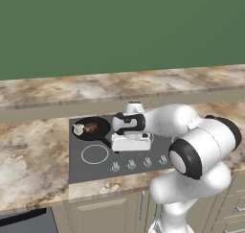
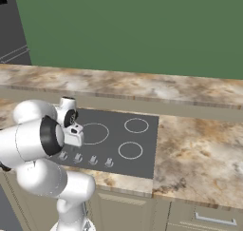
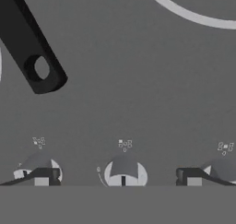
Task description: Put the potato and garlic in the pan. Then turn on the rear left burner and set the heat to medium.
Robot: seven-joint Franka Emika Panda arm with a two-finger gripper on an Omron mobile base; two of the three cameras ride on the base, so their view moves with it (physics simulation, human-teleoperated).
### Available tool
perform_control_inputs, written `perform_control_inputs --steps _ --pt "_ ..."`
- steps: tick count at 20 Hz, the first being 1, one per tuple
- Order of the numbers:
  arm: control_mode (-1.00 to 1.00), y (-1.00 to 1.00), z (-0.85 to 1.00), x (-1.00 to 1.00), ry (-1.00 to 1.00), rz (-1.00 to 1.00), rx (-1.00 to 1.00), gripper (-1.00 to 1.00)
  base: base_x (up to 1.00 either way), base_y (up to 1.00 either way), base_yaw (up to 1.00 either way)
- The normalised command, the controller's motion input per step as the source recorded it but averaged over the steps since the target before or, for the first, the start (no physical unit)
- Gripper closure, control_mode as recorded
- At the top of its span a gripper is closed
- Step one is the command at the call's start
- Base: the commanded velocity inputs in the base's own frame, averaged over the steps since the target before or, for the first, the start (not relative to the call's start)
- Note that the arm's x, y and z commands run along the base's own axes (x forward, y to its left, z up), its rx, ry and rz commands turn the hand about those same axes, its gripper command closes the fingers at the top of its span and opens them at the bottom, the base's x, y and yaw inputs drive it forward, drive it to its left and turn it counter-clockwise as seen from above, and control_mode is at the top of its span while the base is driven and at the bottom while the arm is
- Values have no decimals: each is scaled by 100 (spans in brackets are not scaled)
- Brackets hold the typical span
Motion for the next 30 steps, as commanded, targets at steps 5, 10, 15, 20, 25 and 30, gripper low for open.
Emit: perform_control_inputs --steps 5,10,15,20,25,30 --pt "-100 0 -13 -6 0 -3 0 -100 0 0 0" --pt "-100 0 0 -29 0 -3 0 -100 0 0 0" --pt "-100 0 -2 -17 0 -2 0 -100 0 0 0" --pt "-100 0 -2 2 0 0 -1 -100 0 0 0" --pt "-100 0 -3 0 0 0 0 -100 0 0 0" --pt "-100 0 -18 0 0 0 0 -100 0 0 0"
